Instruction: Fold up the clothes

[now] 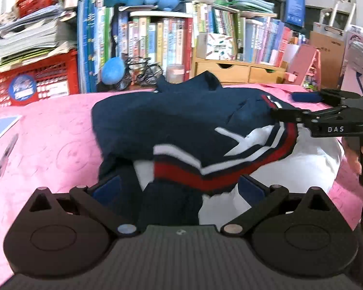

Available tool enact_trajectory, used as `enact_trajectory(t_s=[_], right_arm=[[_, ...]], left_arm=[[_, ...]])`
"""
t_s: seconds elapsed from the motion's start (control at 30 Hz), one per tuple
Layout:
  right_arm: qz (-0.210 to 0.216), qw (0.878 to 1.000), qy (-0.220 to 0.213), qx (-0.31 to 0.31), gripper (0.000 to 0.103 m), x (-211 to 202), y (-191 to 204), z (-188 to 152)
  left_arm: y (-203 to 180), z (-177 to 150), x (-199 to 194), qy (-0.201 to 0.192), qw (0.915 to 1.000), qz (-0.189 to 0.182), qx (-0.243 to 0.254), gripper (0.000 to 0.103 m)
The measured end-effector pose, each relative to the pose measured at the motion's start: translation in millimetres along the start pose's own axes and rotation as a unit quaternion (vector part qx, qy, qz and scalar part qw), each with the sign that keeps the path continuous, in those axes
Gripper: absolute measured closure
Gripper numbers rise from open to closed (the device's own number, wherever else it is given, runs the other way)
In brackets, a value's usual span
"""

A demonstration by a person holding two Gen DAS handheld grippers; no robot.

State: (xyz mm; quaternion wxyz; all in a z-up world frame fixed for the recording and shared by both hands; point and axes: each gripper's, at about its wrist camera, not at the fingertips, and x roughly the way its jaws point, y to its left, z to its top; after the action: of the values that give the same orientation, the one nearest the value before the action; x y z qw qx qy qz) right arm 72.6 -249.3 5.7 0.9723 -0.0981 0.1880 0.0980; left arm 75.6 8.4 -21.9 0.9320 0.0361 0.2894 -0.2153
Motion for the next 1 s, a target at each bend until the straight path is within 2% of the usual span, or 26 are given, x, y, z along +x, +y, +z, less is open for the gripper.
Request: enact_trajectory(t_s=[0.1,0.2,0.3,0.4,0.43,0.5,0.57,0.63,0.67,0.7,0.73,0.77,0.83,0.87,0.9,0.93,1.0], right_arm=[[-0.046,0.997,0.054,-0.006,0.013,13,-31,-15],[-0.036,0.994,0.100,-0.003,0.011,27,-46,-31],[-0.012,0.991,0.127,0.030,0.015,39,-48,-46],[0.004,0.990,0.131,0.052,0.019,34,-52,-50],[0.009,0.990,0.131,0.058,0.027,33,-54,-51],[0.019,0.989,0.128,0.074,0.049,29,-54,-50],[0.020,0.989,0.122,0.081,0.077,22,-48,-45],[0.038,0.992,0.109,0.060,0.082,6,-39,-42],[0.053,0.992,0.099,0.050,0.080,-3,-40,-39],[0.056,0.993,0.094,0.046,0.078,-8,-44,-35],[0.058,0.994,0.089,0.041,0.064,-14,-48,-30],[0.060,0.994,0.083,0.037,0.044,-18,-53,-26],[0.060,0.995,0.071,0.030,0.030,-20,-62,-17],[0.061,0.996,0.066,0.027,0.024,-21,-67,-13],[0.073,0.995,0.071,0.024,0.019,-16,-69,-9],[0.077,0.994,0.079,0.018,0.006,-8,-68,-6],[0.067,0.992,0.105,-0.001,0.005,15,-62,-5]], left_arm=[[0,-4,20,0.022,0.9997,0.010,-0.004,0.000],[1,-6,35,0.040,0.9990,0.017,-0.009,0.000],[1,-6,34,0.039,0.9991,0.016,-0.011,0.000],[1,-7,33,0.038,0.9991,0.015,-0.010,0.000],[1,-7,33,0.037,0.9991,0.015,-0.011,0.000],[2,-9,33,0.035,0.9991,0.017,-0.016,0.000],[1,-9,32,0.034,0.9989,0.023,-0.023,0.000],[-3,-8,27,0.036,0.9984,0.030,-0.031,0.010],[-4,-6,20,0.029,0.9990,0.021,-0.028,0.016],[-4,-2,15,0.021,0.9994,0.015,-0.024,0.016],[-4,1,13,0.013,0.9996,0.011,-0.022,0.015],[-3,5,10,0.006,0.9998,0.007,-0.020,0.014],[-2,11,9,-0.002,0.9998,0.002,-0.019,0.008],[-1,14,14,0.001,0.9998,0.002,-0.022,0.000],[0,15,20,0.009,0.9996,0.000,-0.027,0.000],[0,14,30,0.027,0.9990,-0.003,-0.034,0.000],[-1,10,51,0.064,0.9967,-0.005,-0.050,0.000]])
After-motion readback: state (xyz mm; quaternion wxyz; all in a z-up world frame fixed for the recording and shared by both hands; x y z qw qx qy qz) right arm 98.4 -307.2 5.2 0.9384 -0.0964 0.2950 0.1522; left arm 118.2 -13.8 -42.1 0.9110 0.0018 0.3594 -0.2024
